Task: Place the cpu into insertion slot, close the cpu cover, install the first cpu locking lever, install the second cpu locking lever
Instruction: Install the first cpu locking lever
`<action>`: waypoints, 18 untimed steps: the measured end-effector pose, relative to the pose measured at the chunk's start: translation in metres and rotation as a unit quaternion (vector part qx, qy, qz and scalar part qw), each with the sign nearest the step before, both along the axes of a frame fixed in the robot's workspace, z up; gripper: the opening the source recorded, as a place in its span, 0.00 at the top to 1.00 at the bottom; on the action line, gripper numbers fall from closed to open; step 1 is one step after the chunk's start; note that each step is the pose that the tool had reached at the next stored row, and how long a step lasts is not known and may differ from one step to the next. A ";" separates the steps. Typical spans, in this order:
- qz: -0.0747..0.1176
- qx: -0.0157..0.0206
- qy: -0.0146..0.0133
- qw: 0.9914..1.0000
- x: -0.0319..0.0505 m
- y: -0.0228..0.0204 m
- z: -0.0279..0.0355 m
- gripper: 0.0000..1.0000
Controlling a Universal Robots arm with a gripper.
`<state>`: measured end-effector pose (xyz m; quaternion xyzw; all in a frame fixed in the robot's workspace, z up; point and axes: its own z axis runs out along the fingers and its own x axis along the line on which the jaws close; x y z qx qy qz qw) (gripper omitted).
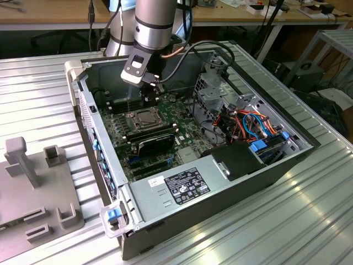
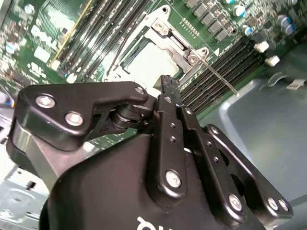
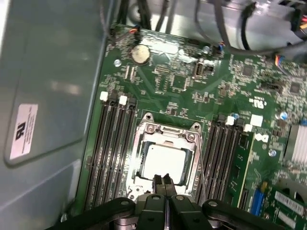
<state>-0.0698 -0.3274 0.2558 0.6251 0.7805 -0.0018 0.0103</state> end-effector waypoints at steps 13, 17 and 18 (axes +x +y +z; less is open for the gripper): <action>0.147 -0.002 0.000 0.989 0.0000 0.0000 0.0002 0.89; 0.184 -0.004 0.000 0.983 -0.0001 0.0000 0.0003 0.89; 0.192 -0.004 0.000 0.981 -0.0002 0.0000 0.0002 0.89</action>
